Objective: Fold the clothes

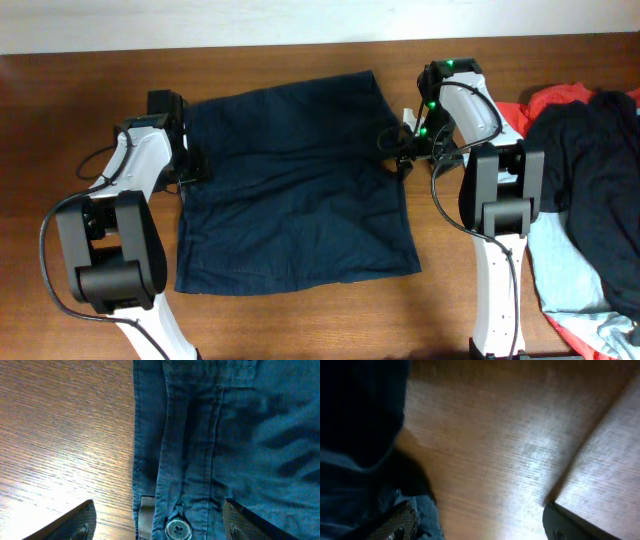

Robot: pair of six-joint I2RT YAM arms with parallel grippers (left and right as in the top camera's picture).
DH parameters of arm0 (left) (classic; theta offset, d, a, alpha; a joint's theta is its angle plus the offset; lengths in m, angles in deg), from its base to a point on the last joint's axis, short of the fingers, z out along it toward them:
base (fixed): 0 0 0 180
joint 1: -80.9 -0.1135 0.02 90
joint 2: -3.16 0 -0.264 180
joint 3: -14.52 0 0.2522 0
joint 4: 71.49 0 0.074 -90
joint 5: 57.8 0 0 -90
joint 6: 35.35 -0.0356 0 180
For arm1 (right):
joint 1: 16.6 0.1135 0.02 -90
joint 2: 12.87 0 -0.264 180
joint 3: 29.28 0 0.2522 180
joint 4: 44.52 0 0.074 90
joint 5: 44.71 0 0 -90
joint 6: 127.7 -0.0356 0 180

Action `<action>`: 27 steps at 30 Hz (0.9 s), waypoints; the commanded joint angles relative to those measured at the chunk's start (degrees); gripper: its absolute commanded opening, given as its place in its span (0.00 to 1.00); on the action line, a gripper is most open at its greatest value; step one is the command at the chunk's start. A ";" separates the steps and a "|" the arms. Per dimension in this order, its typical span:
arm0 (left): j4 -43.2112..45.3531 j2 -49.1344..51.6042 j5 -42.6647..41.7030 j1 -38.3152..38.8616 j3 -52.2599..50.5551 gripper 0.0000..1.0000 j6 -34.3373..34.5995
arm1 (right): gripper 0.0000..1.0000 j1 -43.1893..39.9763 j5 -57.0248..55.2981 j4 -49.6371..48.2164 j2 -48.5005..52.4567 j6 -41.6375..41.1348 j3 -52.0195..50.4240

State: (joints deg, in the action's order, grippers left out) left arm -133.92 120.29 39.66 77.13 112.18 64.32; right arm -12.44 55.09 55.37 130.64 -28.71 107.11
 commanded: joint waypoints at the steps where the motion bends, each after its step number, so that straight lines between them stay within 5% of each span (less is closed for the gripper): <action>1: -0.04 0.07 -0.61 -0.13 -0.55 0.80 -0.09 | 0.86 0.31 0.50 -3.69 0.22 0.63 -0.33; 17: 0.22 0.07 -0.59 -0.15 -0.55 0.80 -0.11 | 0.84 -0.52 -4.20 -8.68 -1.99 -1.38 1.55; 27: 0.68 0.07 -0.61 -0.13 -0.55 0.80 -0.07 | 0.87 -5.75 -1.68 5.92 -12.37 -5.66 5.05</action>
State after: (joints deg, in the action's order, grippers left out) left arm -133.42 120.29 39.49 77.13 112.18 64.32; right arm -17.56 52.16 60.18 121.52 -32.95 110.71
